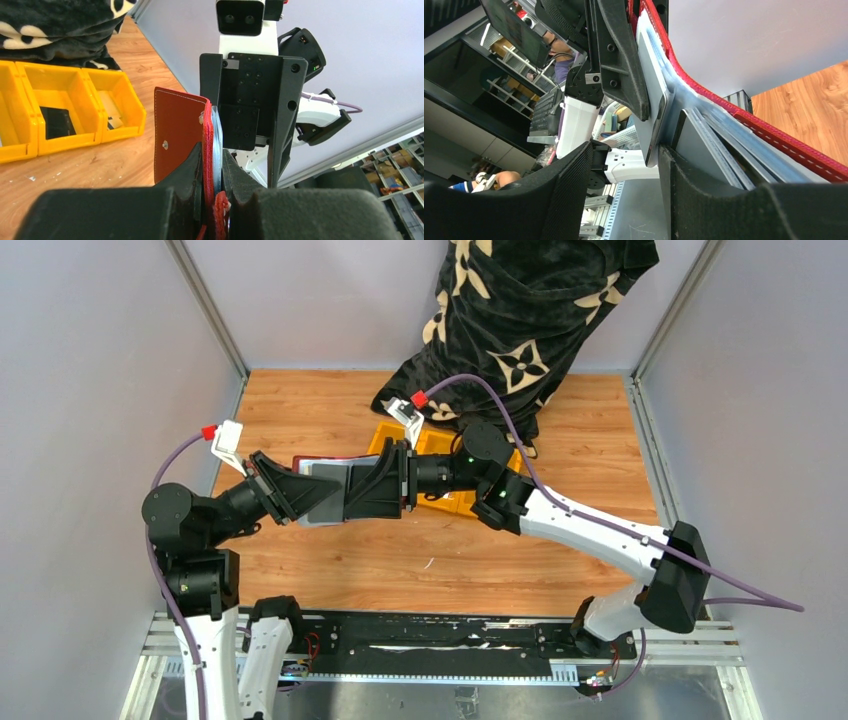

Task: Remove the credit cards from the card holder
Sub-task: Remove the credit card from the card holder.

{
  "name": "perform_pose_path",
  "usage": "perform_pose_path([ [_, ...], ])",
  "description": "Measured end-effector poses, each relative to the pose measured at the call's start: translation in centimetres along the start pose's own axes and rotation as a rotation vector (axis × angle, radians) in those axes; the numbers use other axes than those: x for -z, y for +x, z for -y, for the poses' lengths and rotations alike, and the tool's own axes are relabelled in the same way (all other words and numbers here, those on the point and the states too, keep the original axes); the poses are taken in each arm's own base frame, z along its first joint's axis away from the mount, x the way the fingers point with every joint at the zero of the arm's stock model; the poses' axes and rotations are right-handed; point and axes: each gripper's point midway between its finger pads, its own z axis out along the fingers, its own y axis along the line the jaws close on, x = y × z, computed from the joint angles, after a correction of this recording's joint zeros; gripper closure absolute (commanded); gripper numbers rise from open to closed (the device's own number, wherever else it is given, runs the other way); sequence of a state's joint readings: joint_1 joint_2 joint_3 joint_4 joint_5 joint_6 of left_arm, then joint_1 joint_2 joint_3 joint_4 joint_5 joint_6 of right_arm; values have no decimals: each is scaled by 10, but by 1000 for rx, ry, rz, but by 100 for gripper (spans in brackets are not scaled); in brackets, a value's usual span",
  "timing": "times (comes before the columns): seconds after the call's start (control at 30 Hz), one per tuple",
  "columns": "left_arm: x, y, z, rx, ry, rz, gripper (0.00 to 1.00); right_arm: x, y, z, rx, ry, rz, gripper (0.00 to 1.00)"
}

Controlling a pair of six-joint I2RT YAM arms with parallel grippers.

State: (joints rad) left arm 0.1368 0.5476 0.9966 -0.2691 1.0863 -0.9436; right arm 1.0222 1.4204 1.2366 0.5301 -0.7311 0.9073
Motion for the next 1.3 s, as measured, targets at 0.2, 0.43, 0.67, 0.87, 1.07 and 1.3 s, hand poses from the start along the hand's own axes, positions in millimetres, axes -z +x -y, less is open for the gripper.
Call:
perform_pose_path([
  [0.2,1,-1,-4,-8,-17,26,93,-7,0,7,-50,-18,10,59],
  [0.43,2,-5,-1,-31,-21,57,82,-10,-2,12,-99,-43,37,78],
  [0.67,2,-5,1,-25,-15,62,72,-12,0,15,-135,-67,50,83],
  [0.87,3,-5,3,-24,-6,62,70,-11,0,13,-150,-86,61,90],
  [1.07,3,-4,4,-19,-4,59,81,-9,2,12,-157,-107,74,100],
  [1.3,3,-1,3,13,-5,47,91,-4,5,10,-155,-124,91,100],
])
